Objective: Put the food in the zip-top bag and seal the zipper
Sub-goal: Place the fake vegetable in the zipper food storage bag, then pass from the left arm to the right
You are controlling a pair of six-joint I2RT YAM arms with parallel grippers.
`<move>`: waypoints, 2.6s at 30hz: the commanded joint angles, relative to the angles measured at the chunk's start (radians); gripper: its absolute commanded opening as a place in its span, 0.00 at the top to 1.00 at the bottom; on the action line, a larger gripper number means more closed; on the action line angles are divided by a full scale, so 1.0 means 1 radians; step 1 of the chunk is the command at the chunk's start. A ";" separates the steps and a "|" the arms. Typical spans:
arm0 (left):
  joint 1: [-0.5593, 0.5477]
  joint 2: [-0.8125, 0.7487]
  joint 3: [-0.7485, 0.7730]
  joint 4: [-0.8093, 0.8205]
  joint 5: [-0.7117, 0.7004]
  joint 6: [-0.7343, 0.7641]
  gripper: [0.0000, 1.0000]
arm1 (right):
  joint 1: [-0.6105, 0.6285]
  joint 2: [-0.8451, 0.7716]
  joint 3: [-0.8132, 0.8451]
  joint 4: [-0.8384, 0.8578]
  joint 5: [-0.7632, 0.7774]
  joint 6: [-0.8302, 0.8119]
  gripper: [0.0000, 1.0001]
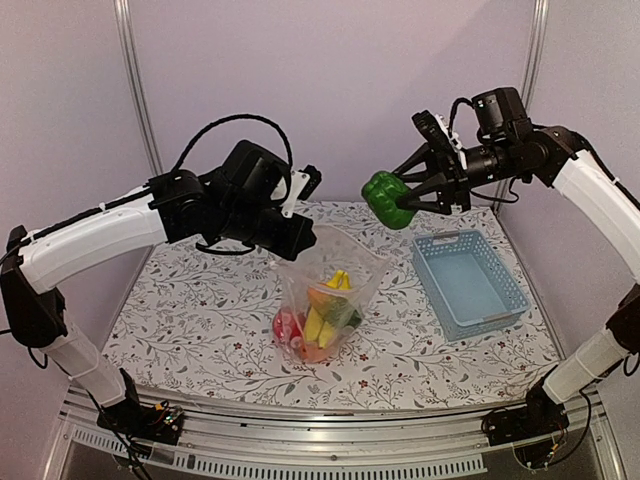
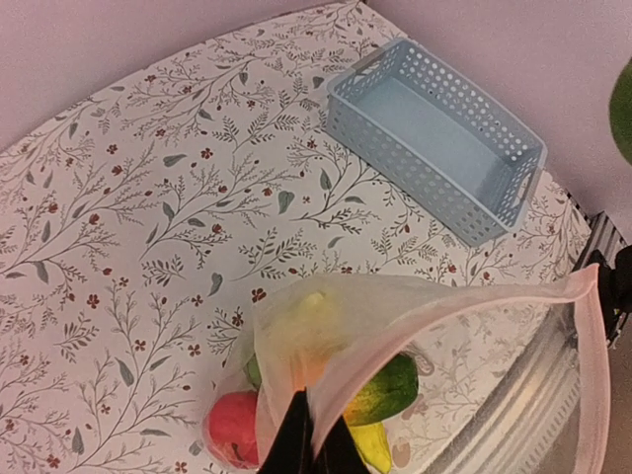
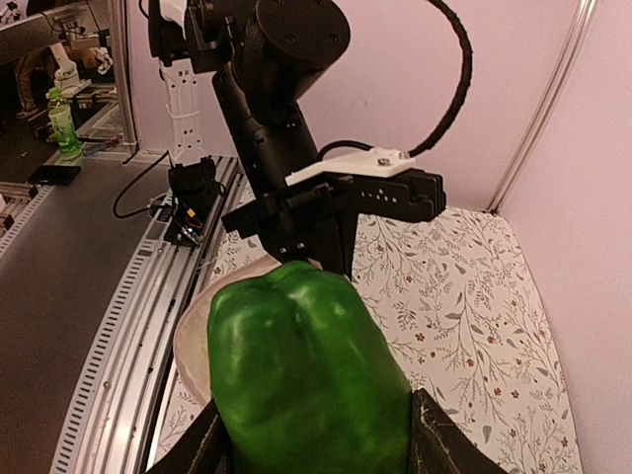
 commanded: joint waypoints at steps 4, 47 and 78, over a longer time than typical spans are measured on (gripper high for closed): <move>-0.012 0.001 0.015 0.022 0.026 -0.017 0.97 | 0.139 0.024 -0.036 0.178 -0.183 0.199 0.71; -0.008 -0.062 -0.011 -0.009 -0.027 -0.017 0.96 | 0.609 0.066 -0.155 0.101 0.640 0.130 0.35; 0.003 -0.372 -0.262 0.125 -0.169 -0.065 0.48 | 0.624 0.128 -0.128 0.168 0.854 0.214 0.99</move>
